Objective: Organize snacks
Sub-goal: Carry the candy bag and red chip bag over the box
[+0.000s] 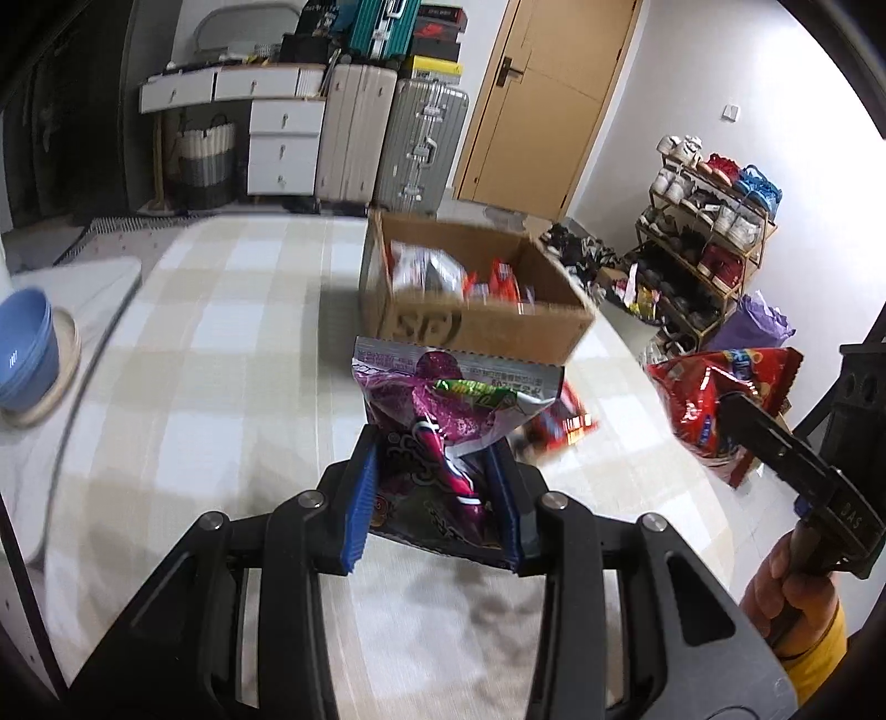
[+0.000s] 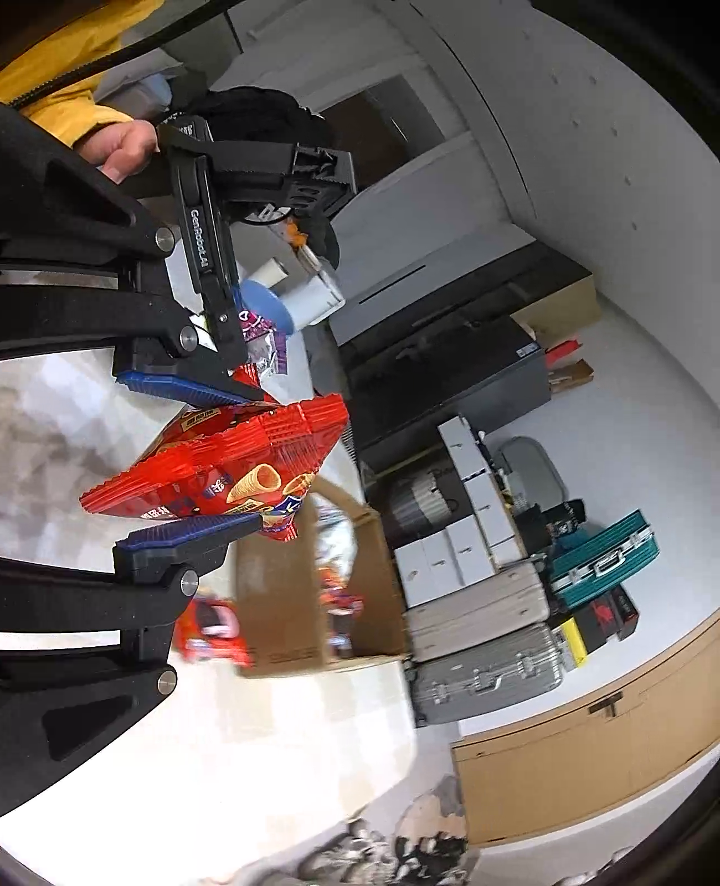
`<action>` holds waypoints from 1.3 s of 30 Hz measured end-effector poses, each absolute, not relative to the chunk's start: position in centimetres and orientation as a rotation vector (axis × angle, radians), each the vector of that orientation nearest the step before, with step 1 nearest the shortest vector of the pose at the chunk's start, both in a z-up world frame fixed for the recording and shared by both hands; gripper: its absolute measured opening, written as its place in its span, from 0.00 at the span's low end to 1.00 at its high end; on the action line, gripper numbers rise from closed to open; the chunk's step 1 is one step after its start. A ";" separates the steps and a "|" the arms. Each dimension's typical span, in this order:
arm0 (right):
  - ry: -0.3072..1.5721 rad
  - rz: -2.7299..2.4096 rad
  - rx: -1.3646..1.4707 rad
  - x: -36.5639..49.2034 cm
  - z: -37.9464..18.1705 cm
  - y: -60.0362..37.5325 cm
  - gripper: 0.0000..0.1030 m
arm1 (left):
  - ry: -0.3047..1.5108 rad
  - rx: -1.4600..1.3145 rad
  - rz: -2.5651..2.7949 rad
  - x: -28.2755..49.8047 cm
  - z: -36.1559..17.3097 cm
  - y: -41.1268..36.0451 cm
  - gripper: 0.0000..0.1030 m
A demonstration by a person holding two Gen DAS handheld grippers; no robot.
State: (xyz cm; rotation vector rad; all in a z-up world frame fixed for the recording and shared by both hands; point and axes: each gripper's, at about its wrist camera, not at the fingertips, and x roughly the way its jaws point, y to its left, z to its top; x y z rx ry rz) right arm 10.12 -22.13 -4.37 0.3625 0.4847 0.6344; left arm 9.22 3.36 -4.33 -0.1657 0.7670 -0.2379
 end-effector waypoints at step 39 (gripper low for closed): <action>0.634 0.505 0.283 35.6 -2.7 -22.4 0.36 | 0.878 -0.108 -0.367 38.2 -4.0 -3.9 0.33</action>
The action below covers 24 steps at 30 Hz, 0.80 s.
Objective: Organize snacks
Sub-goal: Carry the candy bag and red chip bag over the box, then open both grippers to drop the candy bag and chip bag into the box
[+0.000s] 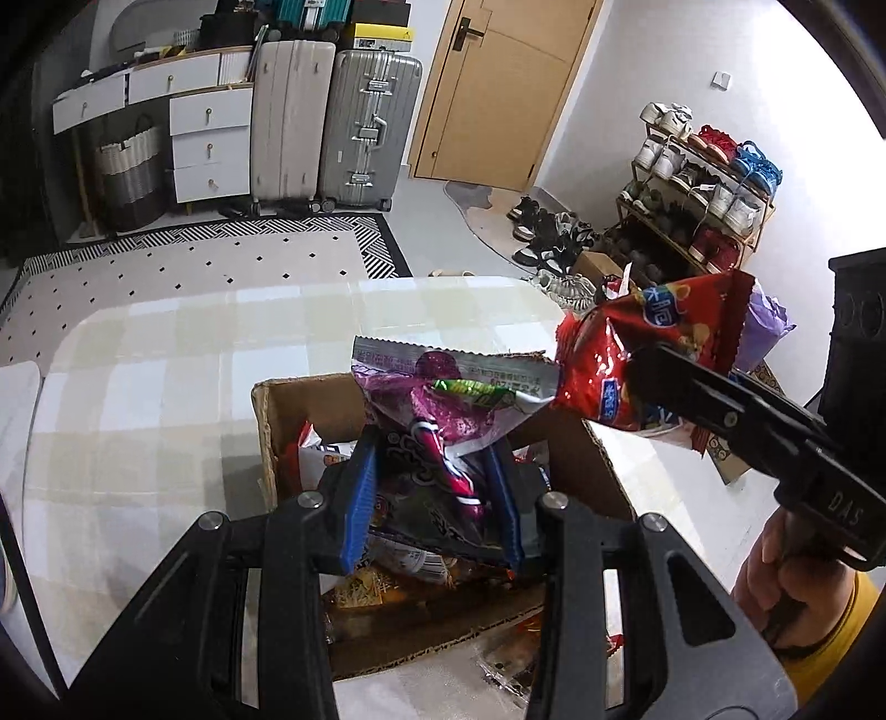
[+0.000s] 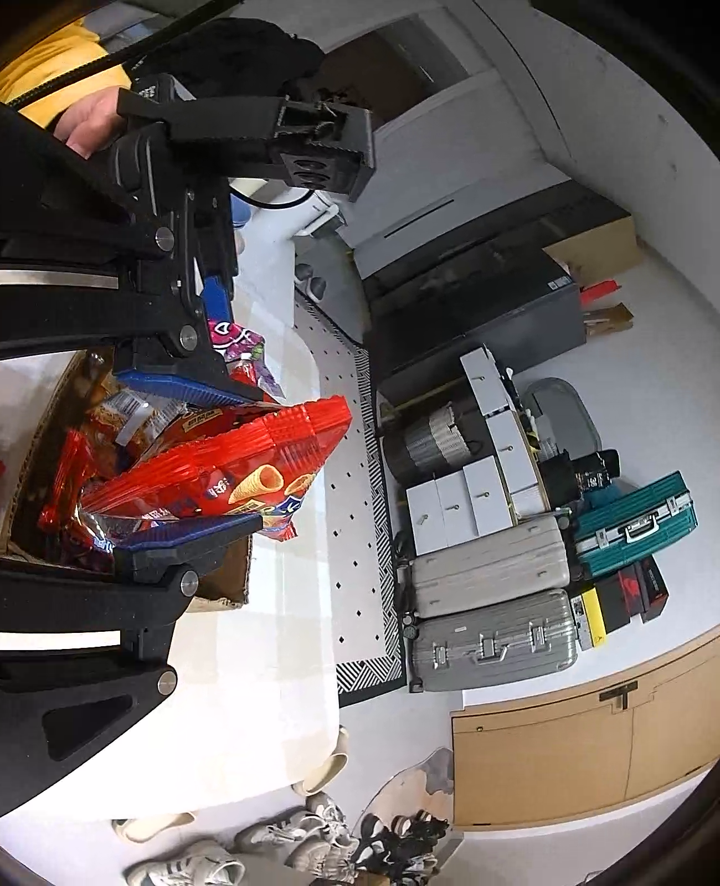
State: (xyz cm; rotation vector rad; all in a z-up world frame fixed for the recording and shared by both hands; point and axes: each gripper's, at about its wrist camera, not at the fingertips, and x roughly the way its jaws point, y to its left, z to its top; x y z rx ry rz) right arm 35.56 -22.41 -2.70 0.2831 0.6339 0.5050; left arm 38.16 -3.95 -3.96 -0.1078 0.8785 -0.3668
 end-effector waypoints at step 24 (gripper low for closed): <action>0.695 0.463 0.267 36.5 -5.3 -21.3 0.37 | 0.890 -0.058 -0.373 38.0 -5.5 -4.9 0.41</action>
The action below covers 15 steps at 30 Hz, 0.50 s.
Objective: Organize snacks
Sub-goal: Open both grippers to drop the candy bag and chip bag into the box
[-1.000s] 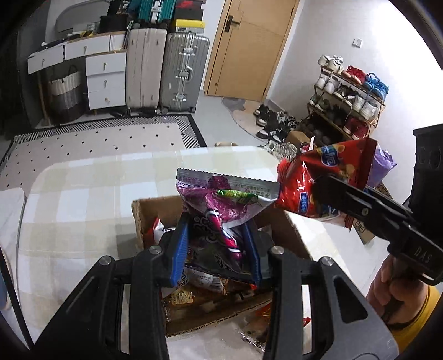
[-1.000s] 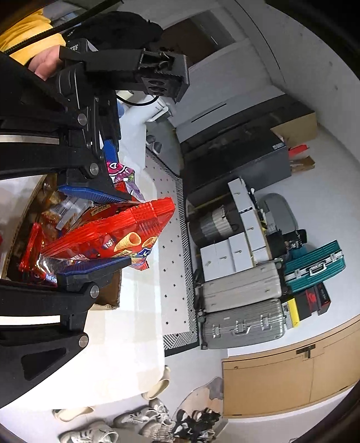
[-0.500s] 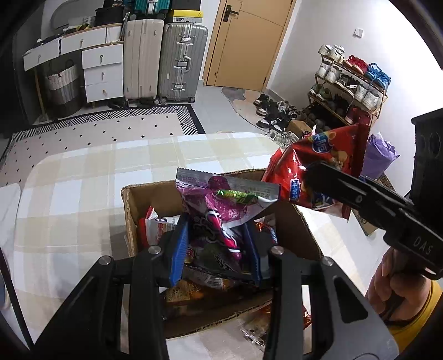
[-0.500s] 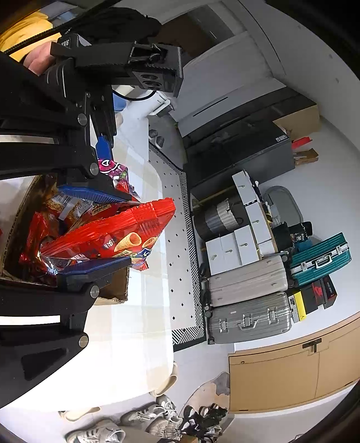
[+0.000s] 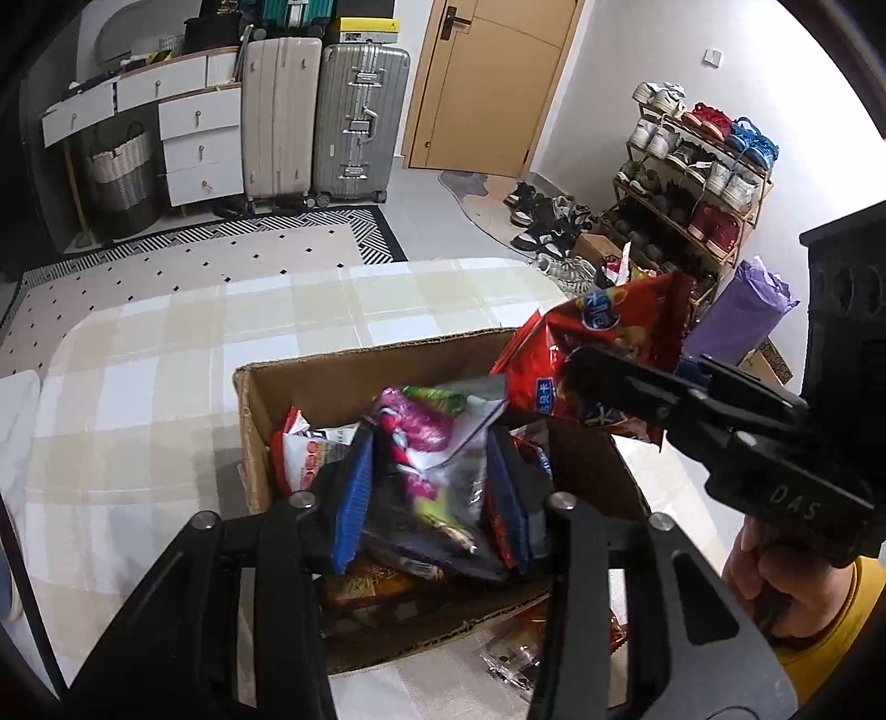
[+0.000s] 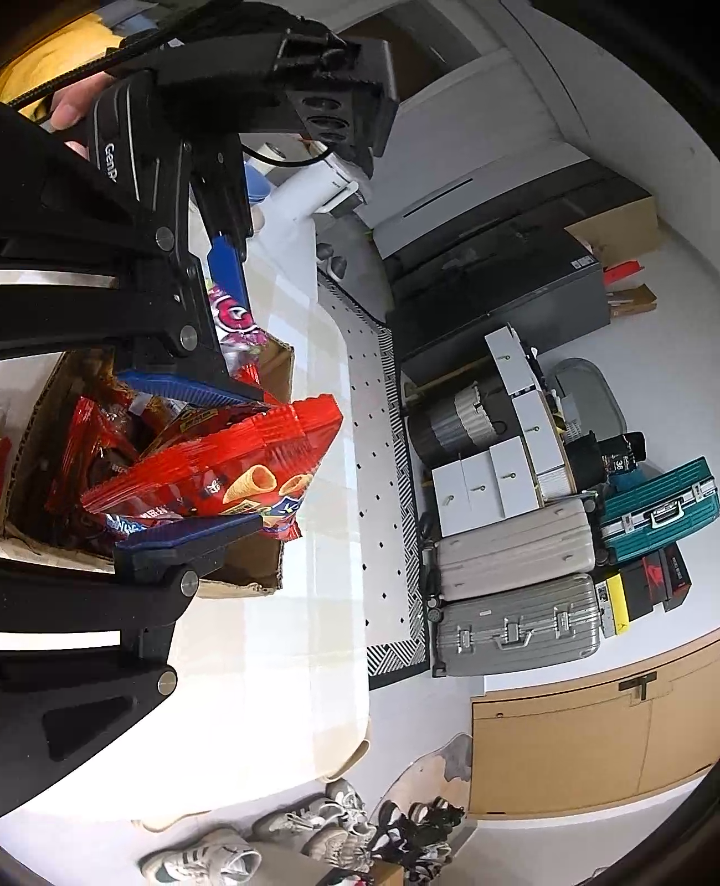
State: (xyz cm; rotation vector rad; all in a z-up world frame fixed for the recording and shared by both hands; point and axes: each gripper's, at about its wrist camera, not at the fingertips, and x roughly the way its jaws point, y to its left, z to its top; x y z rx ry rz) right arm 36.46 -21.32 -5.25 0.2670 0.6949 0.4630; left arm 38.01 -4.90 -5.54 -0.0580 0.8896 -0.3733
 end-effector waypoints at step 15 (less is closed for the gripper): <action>0.669 0.458 0.280 35.8 -5.1 -21.9 0.37 | 0.849 -0.088 -0.386 36.5 -3.6 -3.4 0.54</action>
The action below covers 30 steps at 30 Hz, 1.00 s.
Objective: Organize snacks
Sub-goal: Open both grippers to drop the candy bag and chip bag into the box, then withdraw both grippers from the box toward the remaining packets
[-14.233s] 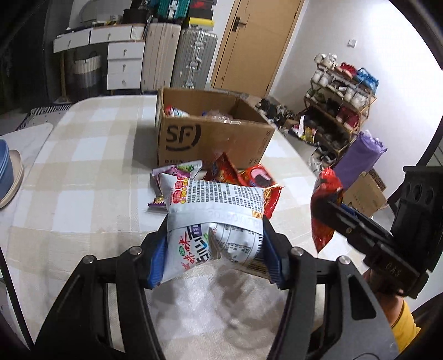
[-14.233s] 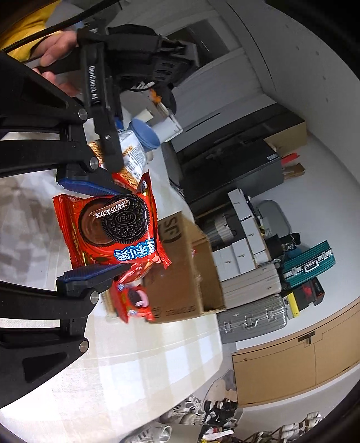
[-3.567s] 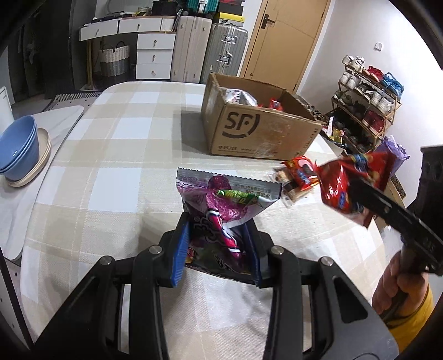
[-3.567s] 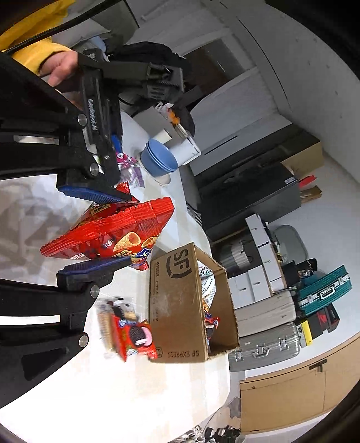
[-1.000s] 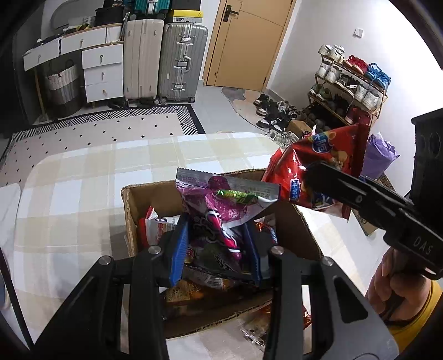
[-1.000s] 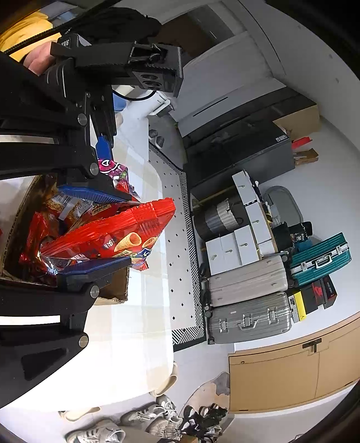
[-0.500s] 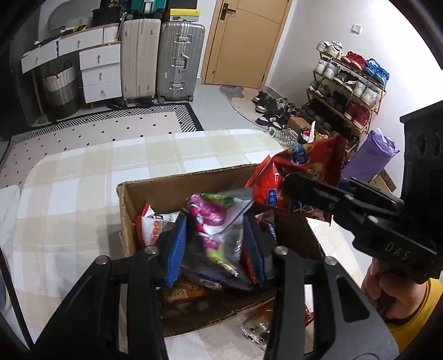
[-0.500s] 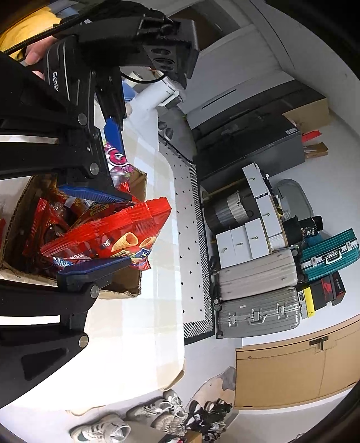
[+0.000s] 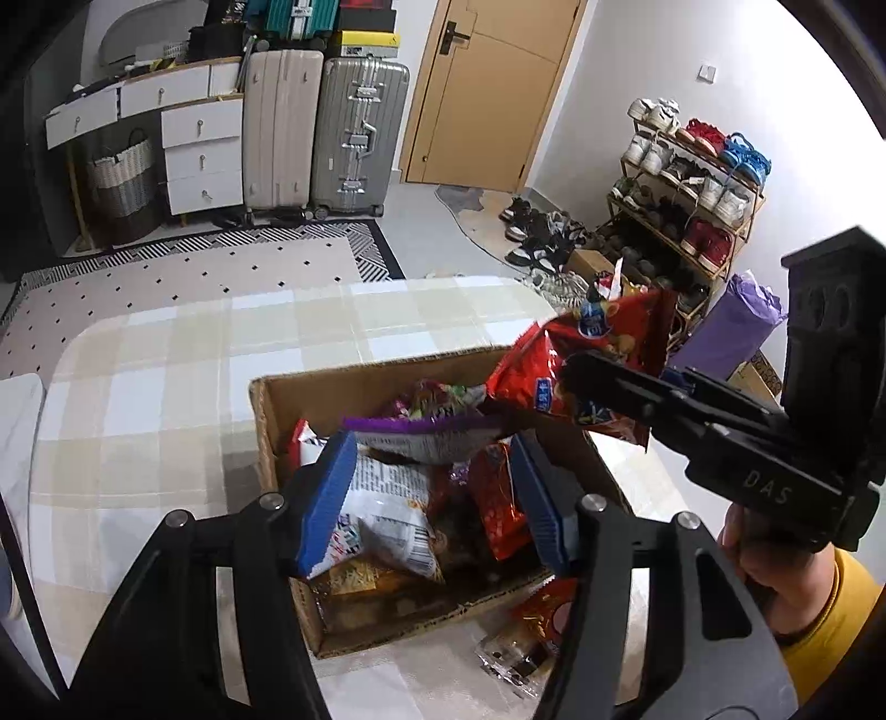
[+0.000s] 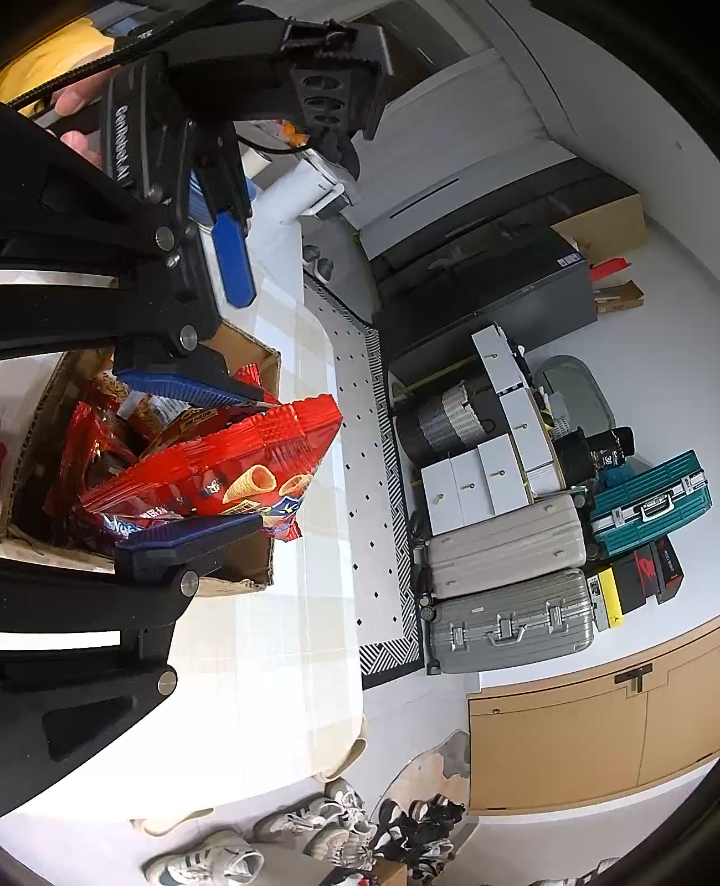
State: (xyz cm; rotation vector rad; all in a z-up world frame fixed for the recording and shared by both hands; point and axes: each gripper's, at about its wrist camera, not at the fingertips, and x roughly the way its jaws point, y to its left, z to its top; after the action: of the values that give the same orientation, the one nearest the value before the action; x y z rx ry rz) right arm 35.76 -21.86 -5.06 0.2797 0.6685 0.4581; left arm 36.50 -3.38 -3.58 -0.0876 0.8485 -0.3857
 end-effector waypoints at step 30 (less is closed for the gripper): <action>0.755 0.472 0.219 35.0 -6.4 -19.3 0.45 | 0.822 -0.143 -0.299 34.4 -0.9 -0.5 0.71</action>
State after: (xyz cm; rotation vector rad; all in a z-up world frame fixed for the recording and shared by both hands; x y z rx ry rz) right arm 34.97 -19.35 -6.36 0.2189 0.7552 0.4716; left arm 34.43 -0.51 -0.91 -0.1430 0.8216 -0.2987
